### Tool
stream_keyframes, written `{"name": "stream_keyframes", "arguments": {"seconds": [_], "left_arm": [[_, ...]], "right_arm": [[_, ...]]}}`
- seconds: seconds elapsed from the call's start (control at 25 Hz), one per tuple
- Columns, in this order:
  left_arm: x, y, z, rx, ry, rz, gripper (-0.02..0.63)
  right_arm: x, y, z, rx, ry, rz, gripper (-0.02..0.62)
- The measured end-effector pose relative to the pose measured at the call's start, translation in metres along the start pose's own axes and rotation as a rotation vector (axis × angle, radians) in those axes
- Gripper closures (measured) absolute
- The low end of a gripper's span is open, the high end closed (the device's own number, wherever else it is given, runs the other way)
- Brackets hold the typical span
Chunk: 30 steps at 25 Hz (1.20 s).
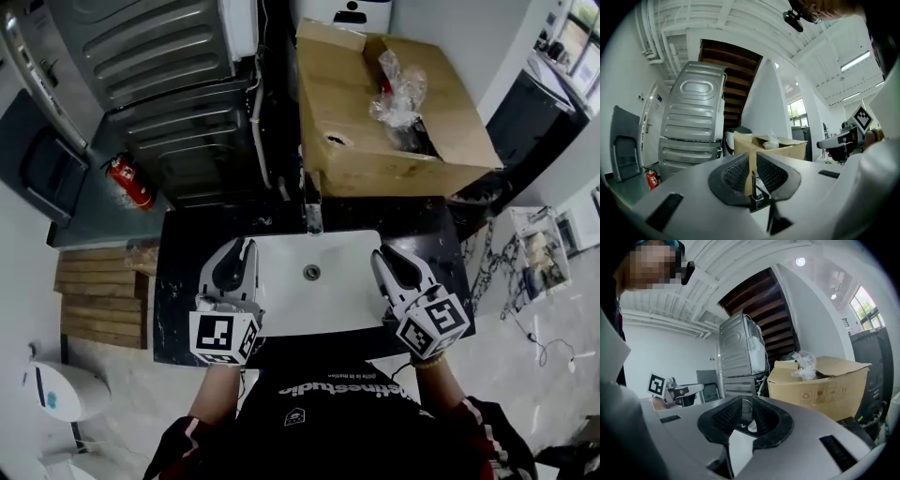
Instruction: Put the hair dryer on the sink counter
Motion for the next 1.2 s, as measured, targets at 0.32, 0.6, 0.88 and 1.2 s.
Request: {"name": "stream_keyframes", "arguments": {"seconds": [0.32, 0.6, 0.88, 1.2], "left_arm": [[-0.033, 0.004, 0.002, -0.015, -0.086, 0.001, 0.591], [-0.029, -0.004, 0.002, 0.038, -0.091, -0.054, 0.591], [-0.027, -0.005, 0.001, 0.044, -0.082, -0.061, 0.591], [-0.023, -0.006, -0.002, 0.046, -0.065, -0.057, 0.591]], "right_arm": [[0.008, 0.011, -0.003, -0.043, -0.011, -0.038, 0.5], [0.008, 0.014, -0.005, -0.05, -0.014, -0.041, 0.511], [0.007, 0.016, -0.006, -0.048, -0.018, -0.041, 0.512], [0.007, 0.019, -0.004, -0.055, -0.013, -0.056, 0.526]]}}
Point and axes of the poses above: the fingertips, and each gripper's own axes: z forward along the fingers, x to its left, y out of its top, the point moved 7 cm from there along -z, backward along the fingers, and after that the axes turned 11 degrees about y, right-handed, at the moved point
